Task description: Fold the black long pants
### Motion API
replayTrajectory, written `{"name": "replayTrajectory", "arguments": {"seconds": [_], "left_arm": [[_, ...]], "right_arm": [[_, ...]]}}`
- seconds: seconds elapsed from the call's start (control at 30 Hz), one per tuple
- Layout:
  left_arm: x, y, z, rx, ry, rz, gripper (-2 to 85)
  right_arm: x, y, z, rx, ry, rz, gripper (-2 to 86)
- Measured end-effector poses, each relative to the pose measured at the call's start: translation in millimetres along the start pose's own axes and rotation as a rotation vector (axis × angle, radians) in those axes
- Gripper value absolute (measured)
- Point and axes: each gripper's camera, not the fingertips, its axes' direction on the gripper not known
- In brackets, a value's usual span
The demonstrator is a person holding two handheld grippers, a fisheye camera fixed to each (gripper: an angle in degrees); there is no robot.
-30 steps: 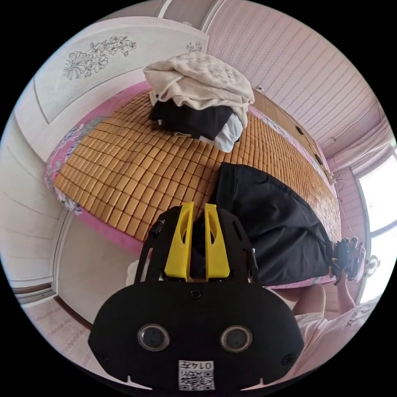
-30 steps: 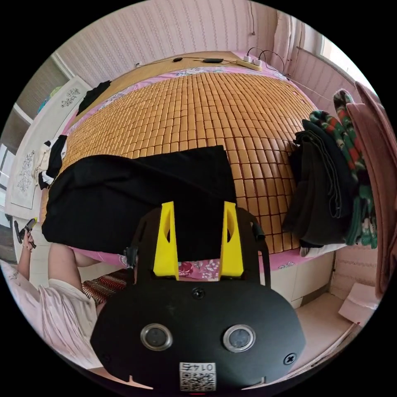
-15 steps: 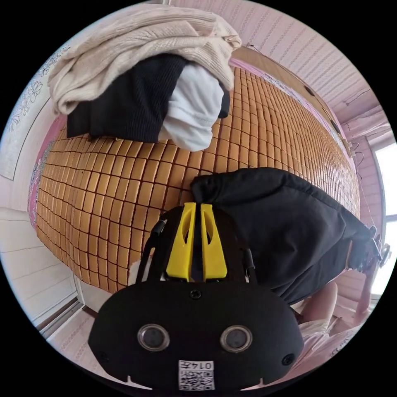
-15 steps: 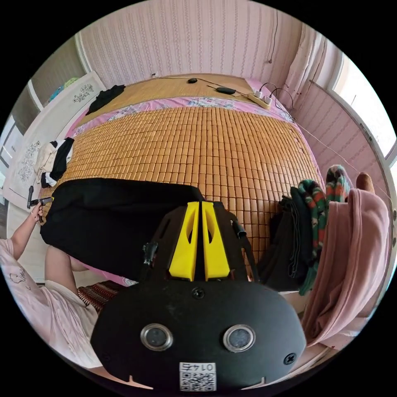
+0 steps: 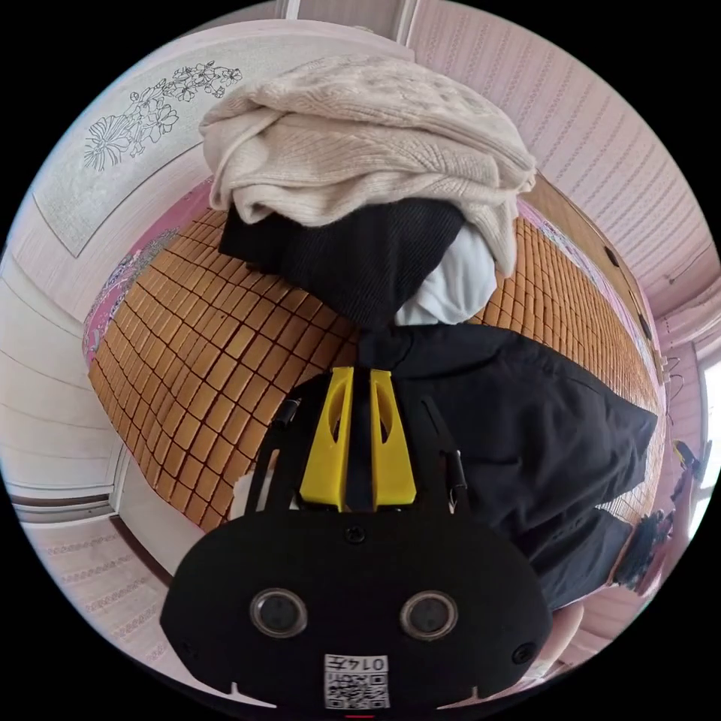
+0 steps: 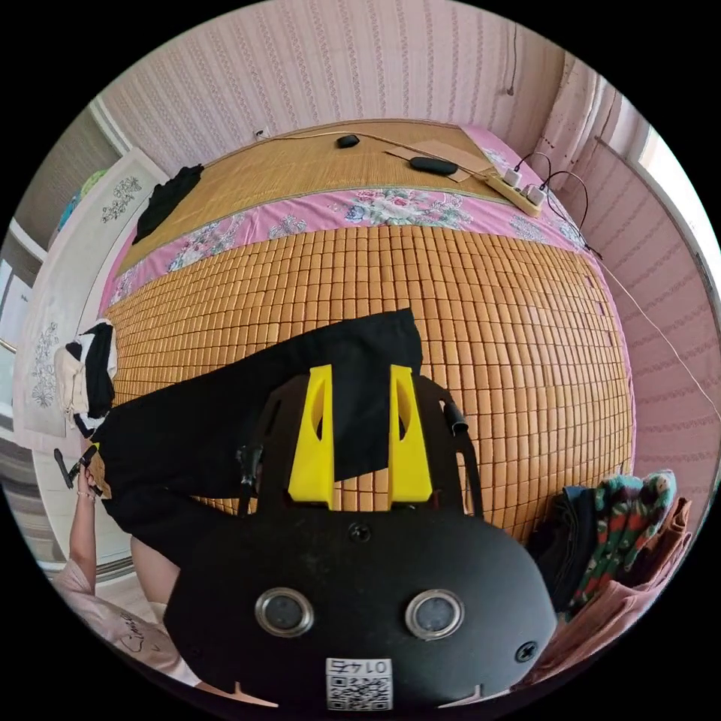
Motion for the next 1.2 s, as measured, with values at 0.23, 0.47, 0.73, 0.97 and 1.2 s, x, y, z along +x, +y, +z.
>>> {"name": "replayTrajectory", "arguments": {"seconds": [0.23, 0.47, 0.73, 0.97, 1.2], "left_arm": [[23.3, 12.0, -30.0, 0.073, 0.057, 0.12, 3.1], [48.1, 13.0, 18.3, -0.089, 0.041, 0.231, 0.1], [58.2, -3.8, 22.3, -0.135, 0.002, 0.291, -0.9], [60.6, 14.3, -17.4, -0.04, 0.025, 0.356, -0.5], [55.3, 105.7, -29.6, -0.159, 0.183, 0.378, -0.5]], "right_arm": [[8.8, 41.6, 104.5, -0.148, 0.099, 0.008, 5.7], [21.1, 51.1, 130.6, -0.16, 0.144, 0.01, 0.3], [52.4, 65.1, 138.1, -0.153, 0.182, 0.058, -0.4], [35.9, 110.6, 101.1, -0.016, 0.162, -0.047, -0.7], [53.4, 265.1, 82.2, -0.129, 0.113, -0.007, -0.8]]}}
